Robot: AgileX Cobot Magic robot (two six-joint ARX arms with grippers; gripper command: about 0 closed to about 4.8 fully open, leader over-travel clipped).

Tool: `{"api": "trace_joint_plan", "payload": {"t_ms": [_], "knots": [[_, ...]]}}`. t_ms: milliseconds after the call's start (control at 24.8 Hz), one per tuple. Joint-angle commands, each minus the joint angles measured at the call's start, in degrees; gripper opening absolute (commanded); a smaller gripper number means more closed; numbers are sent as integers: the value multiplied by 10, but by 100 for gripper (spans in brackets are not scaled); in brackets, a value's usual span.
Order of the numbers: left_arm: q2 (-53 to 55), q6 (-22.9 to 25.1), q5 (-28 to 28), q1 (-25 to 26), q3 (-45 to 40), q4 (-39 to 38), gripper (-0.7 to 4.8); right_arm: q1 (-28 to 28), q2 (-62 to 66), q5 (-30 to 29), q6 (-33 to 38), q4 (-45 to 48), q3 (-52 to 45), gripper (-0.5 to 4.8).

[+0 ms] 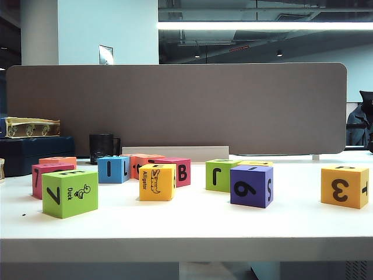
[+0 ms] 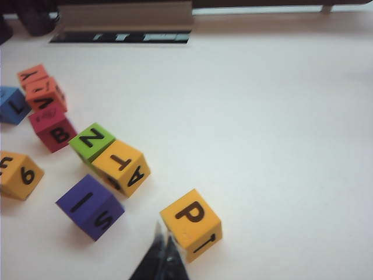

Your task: Select the appropriate blocks from the scattered letter blocks on the table and arrange them in a row to spell out "DEEP".

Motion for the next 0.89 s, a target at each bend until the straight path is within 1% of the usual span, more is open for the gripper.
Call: {"api": "trace_joint_plan", "payload": {"t_ms": [40, 161, 242, 444, 686, 888], "knots": [[35, 24, 3, -1, 26, 8, -6, 15, 27, -13, -3, 9, 12, -2], [75, 28, 3, -1, 50, 7, -6, 36, 51, -14, -21, 15, 19, -2], [138, 29, 3, -1, 83, 6, -6, 70, 78, -13, -34, 15, 30, -2], [223, 85, 3, -1, 130, 6, -6, 118, 110, -11, -34, 16, 44, -2], [325, 89, 3, -1, 193, 11, -6, 172, 156, -11, -34, 15, 79, -2], [380, 89, 3, -1, 238, 11, -6, 200, 187, -7, -34, 13, 110, -2]]}}
